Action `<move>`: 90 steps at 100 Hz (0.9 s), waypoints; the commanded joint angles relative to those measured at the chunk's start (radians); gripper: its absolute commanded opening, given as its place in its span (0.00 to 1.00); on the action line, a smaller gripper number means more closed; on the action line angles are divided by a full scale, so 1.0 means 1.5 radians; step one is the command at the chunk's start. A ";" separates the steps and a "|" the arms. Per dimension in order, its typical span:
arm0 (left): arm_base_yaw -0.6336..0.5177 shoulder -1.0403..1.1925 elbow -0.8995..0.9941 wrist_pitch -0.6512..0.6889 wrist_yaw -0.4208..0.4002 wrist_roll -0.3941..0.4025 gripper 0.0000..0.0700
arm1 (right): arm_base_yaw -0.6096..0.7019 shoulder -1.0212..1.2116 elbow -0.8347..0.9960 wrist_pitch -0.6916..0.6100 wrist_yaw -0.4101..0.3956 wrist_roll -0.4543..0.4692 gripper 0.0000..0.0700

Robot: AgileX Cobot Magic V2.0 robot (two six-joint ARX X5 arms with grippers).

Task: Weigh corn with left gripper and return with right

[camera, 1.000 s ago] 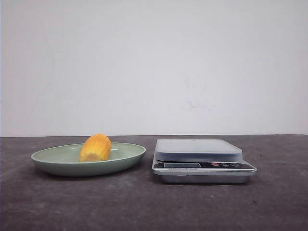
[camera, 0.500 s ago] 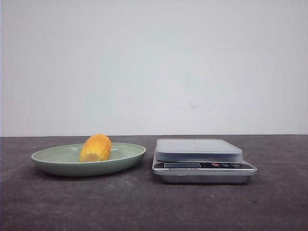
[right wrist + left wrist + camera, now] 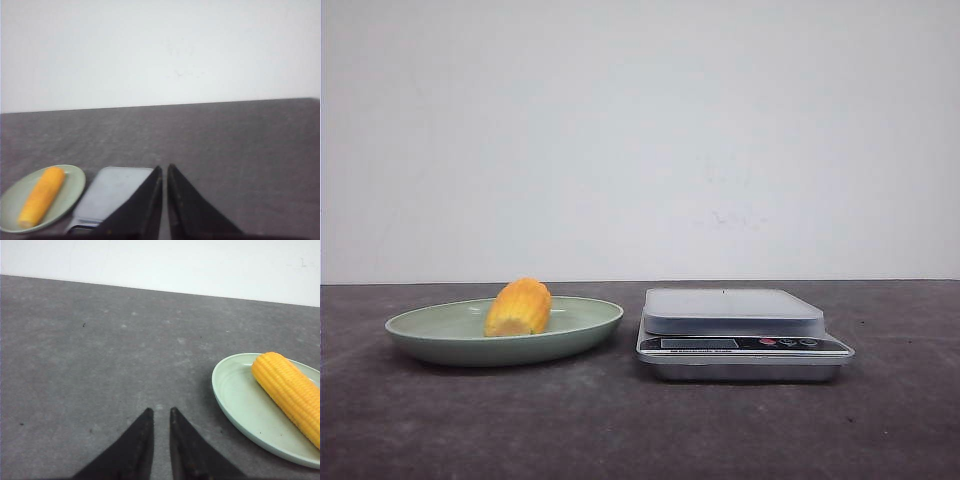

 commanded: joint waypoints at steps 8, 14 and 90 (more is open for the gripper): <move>-0.001 -0.001 -0.012 -0.004 0.003 0.008 0.02 | -0.014 -0.004 -0.046 0.086 0.008 -0.068 0.02; -0.001 -0.001 -0.012 -0.004 0.003 0.008 0.02 | -0.031 -0.013 -0.100 0.159 0.008 -0.079 0.02; -0.001 -0.001 -0.012 -0.004 0.002 0.008 0.02 | -0.079 -0.085 -0.554 0.413 0.022 -0.086 0.02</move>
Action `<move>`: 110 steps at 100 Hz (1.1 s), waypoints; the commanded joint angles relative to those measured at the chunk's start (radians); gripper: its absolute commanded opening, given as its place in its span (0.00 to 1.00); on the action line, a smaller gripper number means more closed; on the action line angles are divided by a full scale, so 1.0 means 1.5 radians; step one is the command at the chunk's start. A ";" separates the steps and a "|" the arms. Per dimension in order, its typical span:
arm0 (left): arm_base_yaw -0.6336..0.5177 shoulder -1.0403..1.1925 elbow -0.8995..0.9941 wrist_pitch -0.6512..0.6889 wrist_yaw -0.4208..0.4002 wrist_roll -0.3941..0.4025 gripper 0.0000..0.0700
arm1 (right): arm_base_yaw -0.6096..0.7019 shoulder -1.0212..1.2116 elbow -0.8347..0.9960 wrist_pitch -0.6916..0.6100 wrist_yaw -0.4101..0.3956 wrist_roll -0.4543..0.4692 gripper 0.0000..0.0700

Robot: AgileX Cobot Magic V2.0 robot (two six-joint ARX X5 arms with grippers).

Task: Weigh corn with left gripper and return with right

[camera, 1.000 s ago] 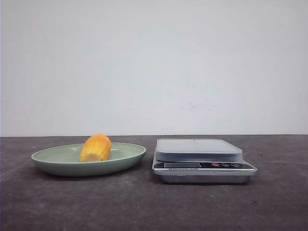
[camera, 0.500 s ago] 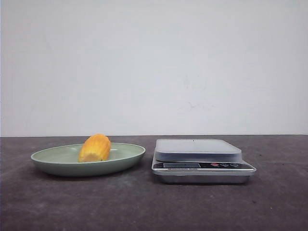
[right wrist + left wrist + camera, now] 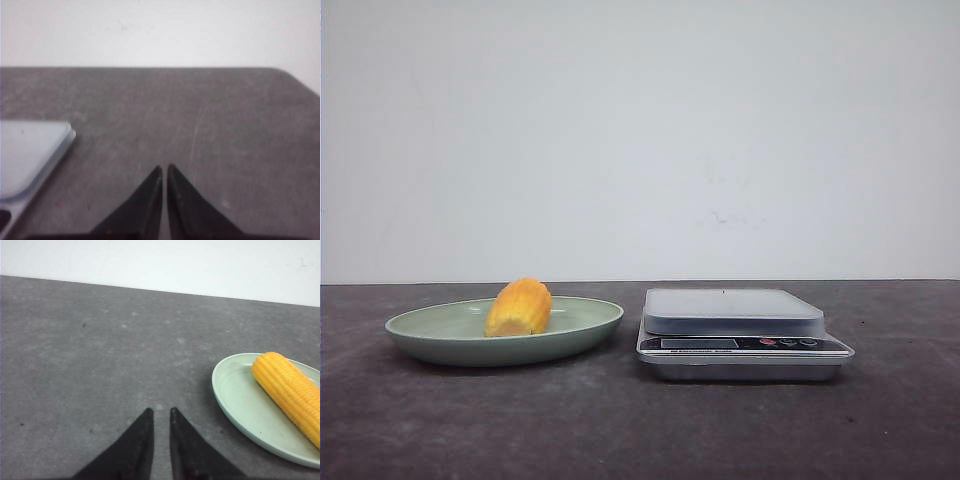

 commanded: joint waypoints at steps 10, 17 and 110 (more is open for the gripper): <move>-0.001 -0.001 -0.012 -0.004 0.002 0.006 0.02 | 0.002 -0.002 -0.003 -0.004 -0.003 -0.011 0.02; -0.001 -0.001 -0.012 -0.004 0.002 0.006 0.02 | 0.002 -0.002 -0.003 0.003 -0.004 -0.005 0.02; -0.001 -0.001 -0.012 -0.004 0.002 0.006 0.02 | 0.002 -0.002 -0.003 0.010 -0.002 -0.005 0.02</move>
